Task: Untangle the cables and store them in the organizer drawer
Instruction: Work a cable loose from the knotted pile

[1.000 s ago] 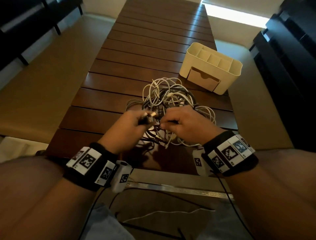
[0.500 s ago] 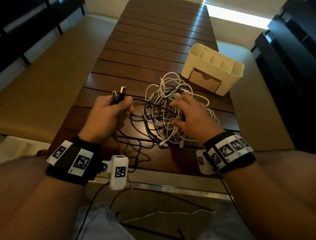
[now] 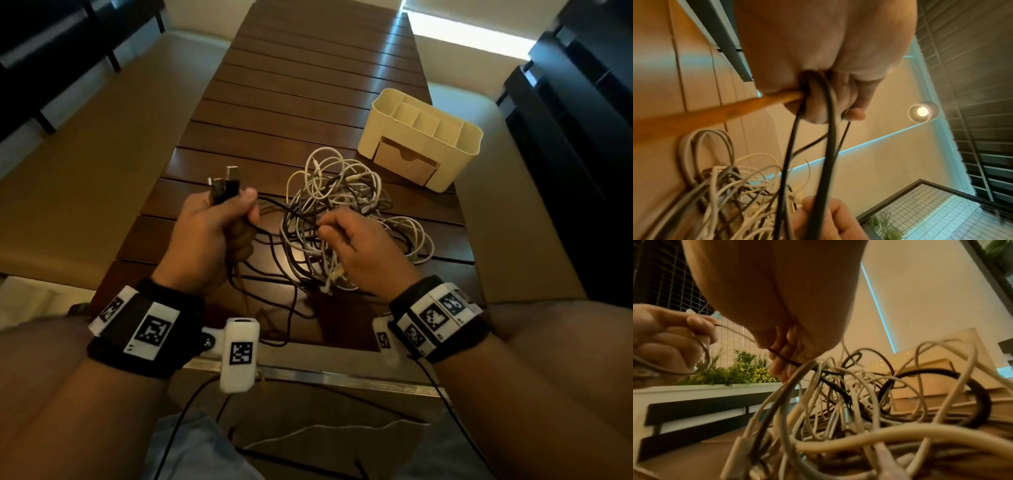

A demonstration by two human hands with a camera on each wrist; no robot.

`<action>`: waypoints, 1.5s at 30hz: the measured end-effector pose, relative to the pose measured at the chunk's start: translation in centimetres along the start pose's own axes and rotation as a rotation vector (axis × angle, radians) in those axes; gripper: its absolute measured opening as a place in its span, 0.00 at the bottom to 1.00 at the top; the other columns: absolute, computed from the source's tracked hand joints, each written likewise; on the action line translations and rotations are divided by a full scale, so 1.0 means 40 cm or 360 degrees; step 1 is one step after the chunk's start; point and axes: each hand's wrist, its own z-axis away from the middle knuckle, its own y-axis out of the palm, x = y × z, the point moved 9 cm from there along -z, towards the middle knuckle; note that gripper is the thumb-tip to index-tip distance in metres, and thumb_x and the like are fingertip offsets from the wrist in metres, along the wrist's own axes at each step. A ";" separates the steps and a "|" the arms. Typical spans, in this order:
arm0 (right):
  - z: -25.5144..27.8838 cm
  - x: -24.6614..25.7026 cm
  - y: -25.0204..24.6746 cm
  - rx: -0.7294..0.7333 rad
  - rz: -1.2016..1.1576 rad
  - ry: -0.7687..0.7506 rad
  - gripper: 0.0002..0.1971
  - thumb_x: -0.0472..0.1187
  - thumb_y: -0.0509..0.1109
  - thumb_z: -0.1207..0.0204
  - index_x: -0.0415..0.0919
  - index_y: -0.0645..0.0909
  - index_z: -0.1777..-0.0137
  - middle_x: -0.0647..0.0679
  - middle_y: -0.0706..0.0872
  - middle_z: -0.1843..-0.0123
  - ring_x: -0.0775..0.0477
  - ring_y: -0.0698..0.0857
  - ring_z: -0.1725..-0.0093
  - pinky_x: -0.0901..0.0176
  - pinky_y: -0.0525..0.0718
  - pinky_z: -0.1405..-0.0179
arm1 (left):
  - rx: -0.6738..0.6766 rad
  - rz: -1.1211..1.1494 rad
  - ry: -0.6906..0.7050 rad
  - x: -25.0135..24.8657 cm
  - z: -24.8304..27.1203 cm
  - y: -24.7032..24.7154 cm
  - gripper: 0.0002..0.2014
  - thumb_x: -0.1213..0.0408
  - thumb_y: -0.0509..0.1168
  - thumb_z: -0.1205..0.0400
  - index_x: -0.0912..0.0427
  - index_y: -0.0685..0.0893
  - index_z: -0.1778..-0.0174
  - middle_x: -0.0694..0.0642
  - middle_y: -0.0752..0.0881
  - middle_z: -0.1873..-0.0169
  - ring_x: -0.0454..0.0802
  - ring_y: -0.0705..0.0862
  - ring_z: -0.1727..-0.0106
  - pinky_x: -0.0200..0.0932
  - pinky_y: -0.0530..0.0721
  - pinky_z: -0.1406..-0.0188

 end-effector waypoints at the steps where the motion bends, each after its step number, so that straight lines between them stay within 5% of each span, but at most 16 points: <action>1: -0.005 -0.003 -0.004 0.0005 0.0072 -0.0022 0.09 0.42 0.62 0.13 0.43 0.81 0.39 0.57 0.82 0.54 0.60 0.80 0.55 0.74 0.77 0.59 | -0.0054 0.0040 -0.0015 0.004 0.000 -0.010 0.17 0.62 0.60 0.13 0.57 0.79 0.70 0.43 0.63 0.83 0.41 0.58 0.84 0.33 0.58 0.83; 4: -0.011 -0.007 -0.030 -0.0070 0.0118 -0.0069 0.08 0.38 0.62 0.14 0.42 0.82 0.41 0.59 0.80 0.56 0.63 0.79 0.56 0.77 0.73 0.61 | -0.0151 -0.0048 -0.0135 0.018 0.000 -0.021 0.17 0.64 0.59 0.12 0.59 0.79 0.69 0.45 0.62 0.83 0.43 0.58 0.83 0.36 0.55 0.82; 8: -0.012 0.011 -0.103 -0.0285 0.0046 -0.0153 0.07 0.37 0.65 0.16 0.44 0.85 0.45 0.60 0.81 0.55 0.64 0.79 0.54 0.78 0.73 0.56 | 0.0029 -0.1283 -0.0448 0.031 0.010 -0.026 0.14 0.60 0.67 0.15 0.63 0.87 0.64 0.44 0.70 0.86 0.43 0.65 0.80 0.41 0.61 0.77; 10: -0.020 0.028 -0.116 -0.0242 0.0160 -0.0233 0.06 0.37 0.67 0.17 0.42 0.86 0.48 0.61 0.80 0.57 0.64 0.79 0.56 0.75 0.73 0.56 | 0.0103 -0.1595 -0.0398 0.031 0.012 -0.014 0.16 0.58 0.69 0.15 0.64 0.84 0.65 0.47 0.72 0.83 0.42 0.65 0.81 0.39 0.63 0.78; 13: -0.029 0.021 -0.078 0.0036 0.0404 -0.0251 0.07 0.38 0.67 0.17 0.42 0.88 0.48 0.62 0.78 0.58 0.64 0.77 0.57 0.68 0.72 0.55 | -0.0114 -0.1521 -0.0035 -0.018 0.000 -0.001 0.13 0.61 0.67 0.14 0.69 0.88 0.54 0.64 0.84 0.70 0.39 0.71 0.75 0.41 0.75 0.74; 16: -0.019 0.040 -0.035 0.0130 0.0428 -0.0369 0.08 0.37 0.67 0.17 0.40 0.88 0.47 0.57 0.80 0.55 0.59 0.78 0.55 0.65 0.76 0.54 | -0.0007 -0.1471 0.0108 -0.024 0.006 0.059 0.09 0.64 0.68 0.15 0.58 0.88 0.60 0.51 0.84 0.72 0.38 0.72 0.76 0.31 0.71 0.76; 20: -0.018 0.086 -0.038 -0.0008 0.0313 -0.0485 0.07 0.37 0.67 0.18 0.40 0.87 0.47 0.58 0.79 0.54 0.59 0.77 0.56 0.70 0.75 0.54 | 0.0282 -0.1482 0.0018 0.041 0.020 0.118 0.13 0.66 0.68 0.15 0.53 0.84 0.67 0.47 0.81 0.76 0.41 0.73 0.76 0.33 0.69 0.75; 22: -0.018 0.077 -0.034 0.0026 0.0305 -0.0412 0.06 0.39 0.66 0.17 0.43 0.84 0.46 0.59 0.78 0.54 0.60 0.76 0.56 0.69 0.74 0.55 | 0.0202 -0.1400 0.0150 0.011 0.019 0.110 0.10 0.67 0.68 0.16 0.58 0.87 0.63 0.51 0.85 0.72 0.46 0.78 0.72 0.36 0.72 0.75; 25: -0.016 0.035 -0.019 0.0079 0.0495 -0.0273 0.07 0.45 0.66 0.16 0.45 0.81 0.43 0.59 0.77 0.52 0.59 0.74 0.52 0.63 0.74 0.52 | 0.0017 -0.1122 0.0332 -0.061 0.023 0.066 0.12 0.63 0.66 0.13 0.57 0.86 0.64 0.43 0.81 0.79 0.38 0.77 0.77 0.38 0.72 0.74; 28: -0.030 -0.005 -0.028 0.0059 0.0569 -0.0159 0.09 0.44 0.65 0.15 0.44 0.81 0.40 0.54 0.79 0.47 0.53 0.76 0.45 0.55 0.77 0.43 | -0.0078 -0.0797 0.0276 -0.072 0.015 0.012 0.14 0.62 0.64 0.12 0.58 0.83 0.65 0.42 0.71 0.85 0.37 0.66 0.83 0.40 0.64 0.78; 32: -0.037 -0.019 -0.051 -0.0008 0.0459 -0.0149 0.10 0.41 0.62 0.13 0.43 0.82 0.38 0.57 0.78 0.49 0.55 0.76 0.47 0.56 0.76 0.44 | -0.0312 -0.0343 0.0010 -0.032 -0.001 -0.064 0.17 0.63 0.63 0.13 0.58 0.82 0.69 0.43 0.65 0.83 0.42 0.60 0.83 0.36 0.59 0.82; 34: -0.032 -0.018 -0.080 -0.0131 0.0234 -0.0129 0.09 0.38 0.62 0.14 0.43 0.83 0.40 0.58 0.79 0.51 0.58 0.77 0.51 0.63 0.75 0.49 | -0.0253 -0.0503 -0.0127 -0.013 -0.007 -0.075 0.17 0.63 0.64 0.13 0.57 0.85 0.70 0.45 0.65 0.83 0.44 0.60 0.82 0.38 0.58 0.78; 37: -0.026 0.003 -0.120 -0.0276 0.0023 -0.0221 0.09 0.36 0.64 0.15 0.44 0.85 0.42 0.62 0.79 0.53 0.62 0.78 0.53 0.72 0.74 0.53 | 0.0002 -0.1242 -0.0288 0.013 -0.002 -0.050 0.12 0.61 0.66 0.14 0.57 0.91 0.59 0.44 0.73 0.81 0.40 0.67 0.82 0.44 0.62 0.72; 41: -0.026 0.026 -0.080 -0.0106 0.0313 -0.0389 0.11 0.37 0.67 0.18 0.41 0.87 0.40 0.59 0.78 0.55 0.55 0.77 0.53 0.60 0.77 0.52 | -0.0180 -0.1356 0.0181 -0.060 0.006 -0.008 0.07 0.66 0.67 0.14 0.58 0.89 0.45 0.57 0.85 0.67 0.33 0.74 0.74 0.32 0.72 0.69; 45: -0.021 0.060 -0.061 -0.0095 0.0314 -0.0499 0.12 0.37 0.67 0.19 0.39 0.88 0.40 0.67 0.73 0.57 0.64 0.73 0.55 0.69 0.71 0.52 | 0.0124 -0.1480 0.0204 -0.045 0.019 0.078 0.05 0.65 0.67 0.14 0.56 0.88 0.51 0.52 0.85 0.68 0.35 0.76 0.74 0.30 0.72 0.72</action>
